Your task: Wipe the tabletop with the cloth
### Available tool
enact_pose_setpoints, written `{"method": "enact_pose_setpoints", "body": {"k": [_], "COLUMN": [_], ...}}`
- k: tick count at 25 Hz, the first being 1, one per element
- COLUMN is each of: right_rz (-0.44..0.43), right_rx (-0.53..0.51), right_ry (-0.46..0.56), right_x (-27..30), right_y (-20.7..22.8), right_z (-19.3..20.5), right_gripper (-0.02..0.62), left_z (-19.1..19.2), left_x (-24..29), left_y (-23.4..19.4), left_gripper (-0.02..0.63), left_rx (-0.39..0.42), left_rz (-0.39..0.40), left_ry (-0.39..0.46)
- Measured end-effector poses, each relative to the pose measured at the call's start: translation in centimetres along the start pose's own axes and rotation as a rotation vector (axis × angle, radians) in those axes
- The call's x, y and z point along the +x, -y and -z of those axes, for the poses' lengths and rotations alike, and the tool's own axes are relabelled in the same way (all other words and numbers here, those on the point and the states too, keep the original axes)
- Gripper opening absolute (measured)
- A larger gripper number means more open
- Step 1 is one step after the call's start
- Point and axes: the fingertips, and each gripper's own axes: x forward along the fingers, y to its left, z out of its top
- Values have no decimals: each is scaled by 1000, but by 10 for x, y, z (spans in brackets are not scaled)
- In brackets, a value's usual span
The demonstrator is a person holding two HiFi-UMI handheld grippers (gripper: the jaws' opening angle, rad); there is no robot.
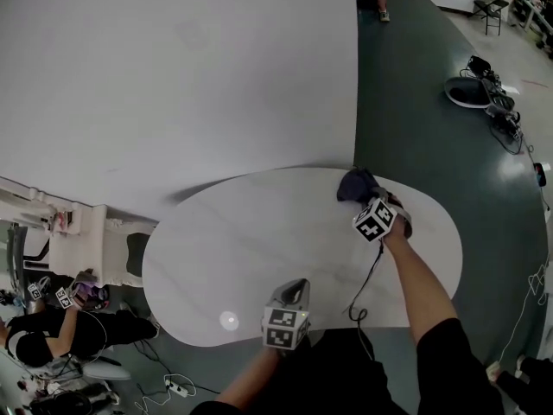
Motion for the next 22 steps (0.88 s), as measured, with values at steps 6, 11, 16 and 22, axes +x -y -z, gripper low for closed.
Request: {"method": "enact_pose_setpoints", "body": {"k": [6, 11, 16, 22], "right_rz": [39, 84, 138, 173], "right_rx": [39, 89, 140, 225], "right_ry": [-19, -47, -113, -136], "right_x": [-21, -38, -61, -90], "right_y": [25, 39, 48, 7], "right_z": [51, 93, 135, 149], "right_gripper": [46, 46, 46, 46], "left_z": [-2, 4, 6, 26], "left_x": [9, 9, -4, -27], "left_y": [38, 57, 56, 41], "left_gripper": [6, 6, 6, 6], "left_rx": [26, 50, 45, 6], "left_rz": [30, 55, 58, 50], "left_ry": [1, -13, 2, 28]}}
